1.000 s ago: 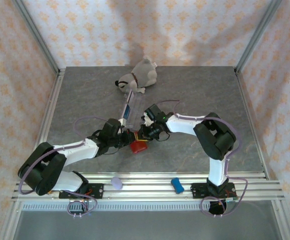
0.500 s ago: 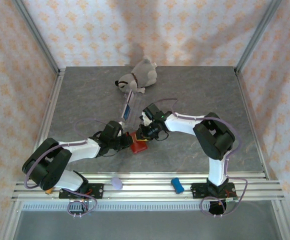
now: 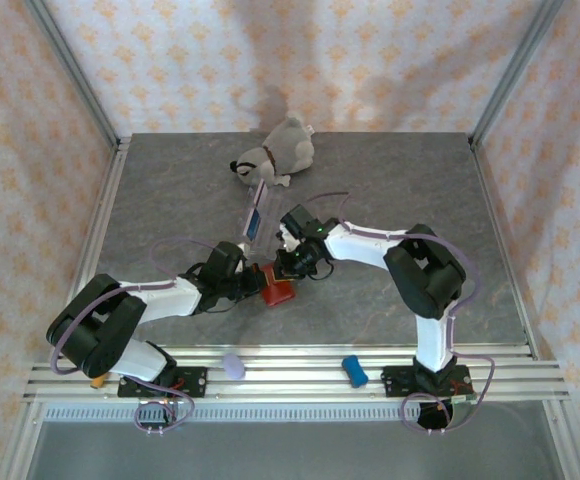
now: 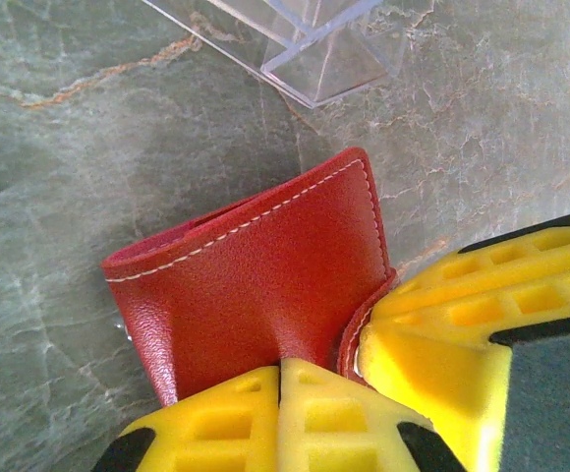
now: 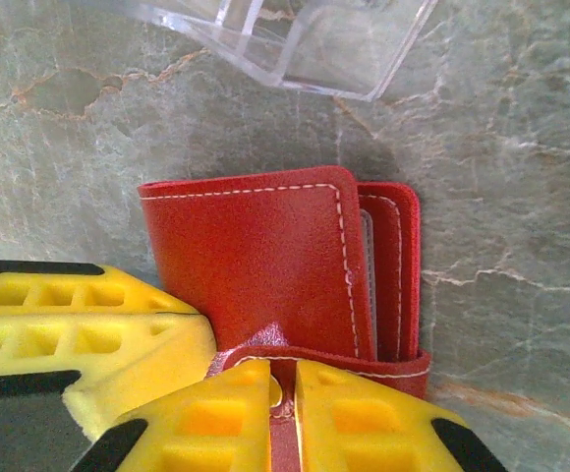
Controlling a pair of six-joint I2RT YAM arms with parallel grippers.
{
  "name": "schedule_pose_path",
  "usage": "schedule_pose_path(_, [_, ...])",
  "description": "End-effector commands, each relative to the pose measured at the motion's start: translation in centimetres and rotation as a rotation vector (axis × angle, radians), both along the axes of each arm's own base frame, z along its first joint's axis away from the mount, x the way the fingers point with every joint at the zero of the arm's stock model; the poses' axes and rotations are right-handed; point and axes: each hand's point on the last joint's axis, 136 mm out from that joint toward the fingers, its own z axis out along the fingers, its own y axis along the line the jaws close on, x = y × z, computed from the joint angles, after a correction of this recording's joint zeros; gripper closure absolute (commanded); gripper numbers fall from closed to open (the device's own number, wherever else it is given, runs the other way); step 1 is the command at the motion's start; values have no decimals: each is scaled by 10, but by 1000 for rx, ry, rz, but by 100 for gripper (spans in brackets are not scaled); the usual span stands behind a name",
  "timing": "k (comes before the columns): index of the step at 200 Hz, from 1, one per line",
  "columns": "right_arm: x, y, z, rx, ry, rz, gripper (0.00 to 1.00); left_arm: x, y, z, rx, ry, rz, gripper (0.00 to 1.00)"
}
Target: Put the credit cards into the card holder
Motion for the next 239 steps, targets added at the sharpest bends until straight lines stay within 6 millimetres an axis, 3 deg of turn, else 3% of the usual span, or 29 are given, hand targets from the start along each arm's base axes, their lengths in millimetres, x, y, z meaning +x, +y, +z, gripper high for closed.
schedule_pose_path(1, [-39, -51, -65, -304, 111, 48, 87, -8, 8, -22, 32, 53, 17, 100])
schedule_pose_path(96, [-48, -77, -83, -542, 62, 154, 90, -8, 9, -21, 39, 58, 18, 100])
schedule_pose_path(119, [-47, -65, -79, -468, 49, 127, 87, -6, 6, -14, 18, 34, 13, 100])
schedule_pose_path(150, [-34, -34, -43, -292, -7, 64, 79, 0, 5, 13, -6, -16, 14, 100])
schedule_pose_path(186, [-19, -12, 11, -119, -107, -19, 73, 7, 20, 64, 27, -129, 42, 100])
schedule_pose_path(215, [-1, -16, 66, -11, -270, -101, 64, 6, 47, 110, 116, -235, 90, 99])
schedule_pose_path(239, [16, -40, 116, 43, -470, -193, 54, 5, 76, 144, 245, -335, 129, 93])
